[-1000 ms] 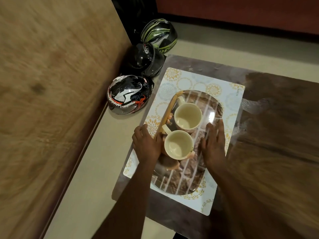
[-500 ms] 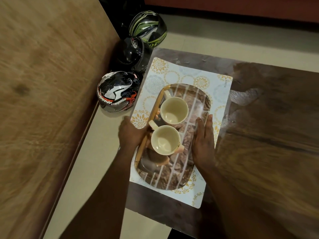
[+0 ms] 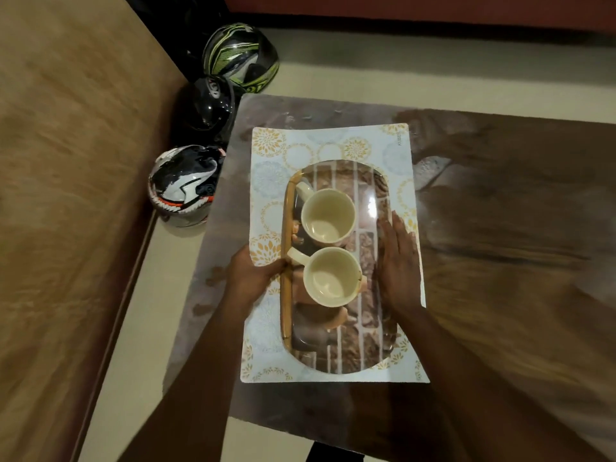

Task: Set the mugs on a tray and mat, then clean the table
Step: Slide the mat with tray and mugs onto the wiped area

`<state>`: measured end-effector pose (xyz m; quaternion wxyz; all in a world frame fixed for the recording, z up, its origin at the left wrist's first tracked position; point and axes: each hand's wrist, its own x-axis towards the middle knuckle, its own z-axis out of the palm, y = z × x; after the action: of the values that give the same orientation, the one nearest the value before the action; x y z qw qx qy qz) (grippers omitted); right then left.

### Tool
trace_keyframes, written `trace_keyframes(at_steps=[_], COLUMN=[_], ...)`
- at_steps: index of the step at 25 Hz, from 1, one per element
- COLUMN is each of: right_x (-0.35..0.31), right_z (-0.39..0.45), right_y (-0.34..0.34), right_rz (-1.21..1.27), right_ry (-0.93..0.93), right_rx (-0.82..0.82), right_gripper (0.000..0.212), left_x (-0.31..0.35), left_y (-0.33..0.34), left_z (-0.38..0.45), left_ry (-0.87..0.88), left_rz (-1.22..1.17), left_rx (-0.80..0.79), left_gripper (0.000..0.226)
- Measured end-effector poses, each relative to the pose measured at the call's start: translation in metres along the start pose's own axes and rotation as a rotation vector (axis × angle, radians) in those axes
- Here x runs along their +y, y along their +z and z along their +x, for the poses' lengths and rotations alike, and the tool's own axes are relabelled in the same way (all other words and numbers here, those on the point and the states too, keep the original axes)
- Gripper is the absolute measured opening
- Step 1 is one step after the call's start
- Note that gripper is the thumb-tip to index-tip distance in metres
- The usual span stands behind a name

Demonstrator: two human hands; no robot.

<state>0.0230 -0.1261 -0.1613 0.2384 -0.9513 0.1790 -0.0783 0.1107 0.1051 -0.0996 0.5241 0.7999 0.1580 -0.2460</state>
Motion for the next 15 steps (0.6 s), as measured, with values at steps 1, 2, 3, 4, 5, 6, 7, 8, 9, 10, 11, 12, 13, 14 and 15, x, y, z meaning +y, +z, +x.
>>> trace_keyframes(at_steps=[1, 2, 3, 4, 5, 6, 7, 8, 9, 10, 11, 12, 13, 14, 15], right_x=[0.015, 0.030, 0.043, 0.056, 0.070, 0.088, 0.104, 0.119, 0.137, 0.165, 0.193, 0.207, 0.227, 0.251, 0.278], right_z=[0.000, -0.002, -0.004, -0.009, -0.014, -0.020, -0.026, -0.032, -0.037, -0.044, -0.051, -0.053, -0.058, -0.064, -0.074], right_y=[-0.007, -0.015, -0.024, -0.034, -0.045, -0.059, -0.072, -0.083, -0.092, -0.105, -0.118, -0.122, -0.132, -0.148, -0.165], right_rz=[-0.001, 0.005, 0.021, 0.046, 0.069, 0.081, 0.086, 0.084, 0.077, 0.060, 0.037, 0.022, 0.014, 0.008, -0.006], right_ry=[0.020, 0.044, 0.074, 0.111, 0.145, 0.177, 0.195, 0.194, 0.192, 0.211, 0.226, 0.221, 0.237, 0.268, 0.298], right_rx=[0.000, 0.007, 0.019, 0.030, 0.046, 0.063, 0.072, 0.076, 0.084, 0.092, 0.092, 0.080, 0.079, 0.084, 0.100], right_gripper=[0.057, 0.057, 0.057, 0.054, 0.050, 0.047, 0.050, 0.056, 0.061, 0.060, 0.056, 0.052, 0.050, 0.050, 0.049], left_x=[0.003, 0.007, 0.011, 0.014, 0.019, 0.025, 0.027, 0.029, 0.033, 0.038, 0.041, 0.042, 0.043, 0.044, 0.048], left_y=[0.015, 0.031, 0.045, 0.062, 0.079, 0.101, 0.123, 0.141, 0.159, 0.188, 0.216, 0.228, 0.248, 0.275, 0.304], left_z=[-0.003, -0.005, -0.007, -0.009, -0.013, -0.020, -0.027, -0.035, -0.044, -0.056, -0.068, -0.074, -0.081, -0.091, -0.105], left_ry=[0.021, 0.030, 0.039, 0.043, 0.052, 0.072, 0.093, 0.106, 0.126, 0.148, 0.157, 0.151, 0.143, 0.142, 0.141], left_rz=[0.016, 0.045, 0.087, 0.124, 0.148, 0.165, 0.179, 0.183, 0.191, 0.209, 0.229, 0.205, 0.176, 0.169, 0.190], left_rx=[-0.007, -0.010, -0.014, -0.025, -0.046, -0.067, -0.080, -0.092, -0.110, -0.138, -0.164, -0.177, -0.205, -0.230, -0.249], left_gripper=[0.042, 0.043, 0.045, 0.047, 0.048, 0.049, 0.050, 0.050, 0.049, 0.047, 0.045, 0.044, 0.046, 0.048, 0.050])
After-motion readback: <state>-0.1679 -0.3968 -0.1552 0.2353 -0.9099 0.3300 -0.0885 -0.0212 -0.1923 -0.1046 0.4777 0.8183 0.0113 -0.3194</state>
